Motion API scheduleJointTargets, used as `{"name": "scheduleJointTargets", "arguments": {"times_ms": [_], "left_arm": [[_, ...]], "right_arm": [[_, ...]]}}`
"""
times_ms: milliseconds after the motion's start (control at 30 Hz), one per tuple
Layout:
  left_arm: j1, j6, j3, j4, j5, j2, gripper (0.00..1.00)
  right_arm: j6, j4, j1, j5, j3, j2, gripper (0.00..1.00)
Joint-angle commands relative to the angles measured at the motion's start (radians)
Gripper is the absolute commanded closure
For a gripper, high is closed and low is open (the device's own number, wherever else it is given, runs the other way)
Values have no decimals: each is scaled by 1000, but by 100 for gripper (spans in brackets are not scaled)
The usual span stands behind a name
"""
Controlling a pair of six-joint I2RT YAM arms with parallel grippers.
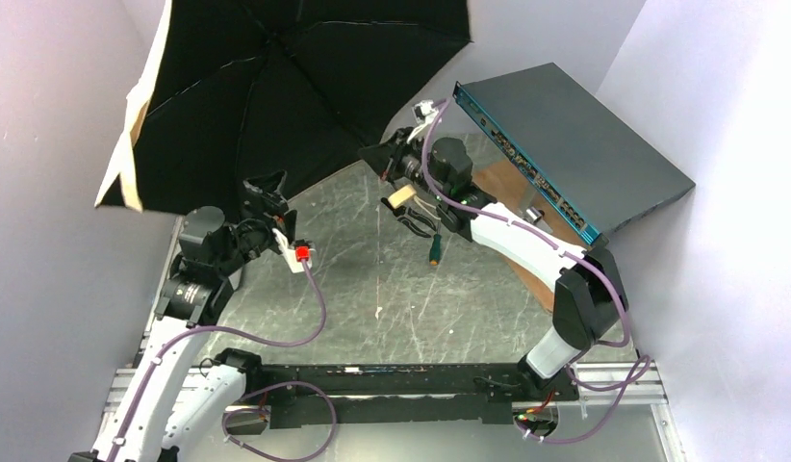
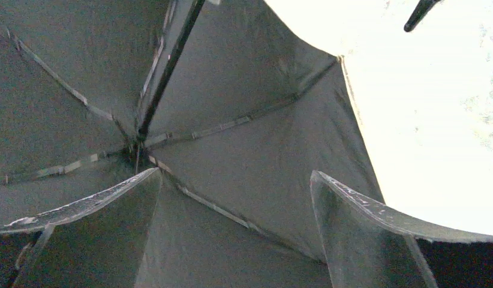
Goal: Open the umbrella
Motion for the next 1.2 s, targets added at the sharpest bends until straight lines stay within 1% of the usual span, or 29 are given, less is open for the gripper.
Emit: {"name": "scheduleJointTargets", "arguments": {"times_ms": [0, 100, 233, 300, 333, 400, 433, 467, 533, 600, 667, 767, 900, 967, 1100, 1167], "left_arm": [[-3, -106, 11, -72, -21, -39, 0], [-3, -183, 13, -99, -39, -49, 0], [-3, -315, 20, -167, -85, -67, 0], [-3, -366, 14, -223, -78, -87, 0], [-3, -368, 8, -277, -54, -103, 0], [-3, -361, -17, -333, -20, -142, 0], [-3, -353, -29, -360, -3, -162, 0], [-3, -343, -41, -389, 15, -178, 0], [-3, -293, -56, -478, 47, -207, 0], [-2, -252, -71, -570, 54, -223, 0], [-3, -227, -95, -648, 28, -232, 0], [-3, -211, -142, -720, -37, -238, 0], [-3, -162, -180, -820, -74, -261, 0], [-3, -139, -195, -855, -75, -290, 0], [-3, -123, -206, -872, -82, -322, 0], [-3, -131, -197, -874, -80, -318, 0]], "right_arm": [[-169, 242, 22, 326, -85, -83, 100], [-262, 267, 45, 411, -157, -76, 100], [-338, 326, 89, 423, -272, -75, 100], [-353, 340, 105, 405, -310, -68, 88], [-357, 344, 111, 395, -322, -58, 86], [-381, 362, 126, 387, -340, -36, 80], [-394, 369, 132, 386, -348, -26, 75], [-400, 372, 136, 380, -353, -15, 66], [-411, 358, 142, 356, -361, 0, 54], [-432, 345, 145, 326, -381, 5, 49], [-467, 340, 148, 298, -412, 5, 47], [-546, 326, 148, 266, -461, 8, 44], [-644, 284, 148, 224, -498, 6, 35], [-647, 271, 147, 211, -498, 13, 35], [-633, 273, 143, 185, -414, 94, 49], [-626, 276, 134, 175, -348, 150, 52]]}}
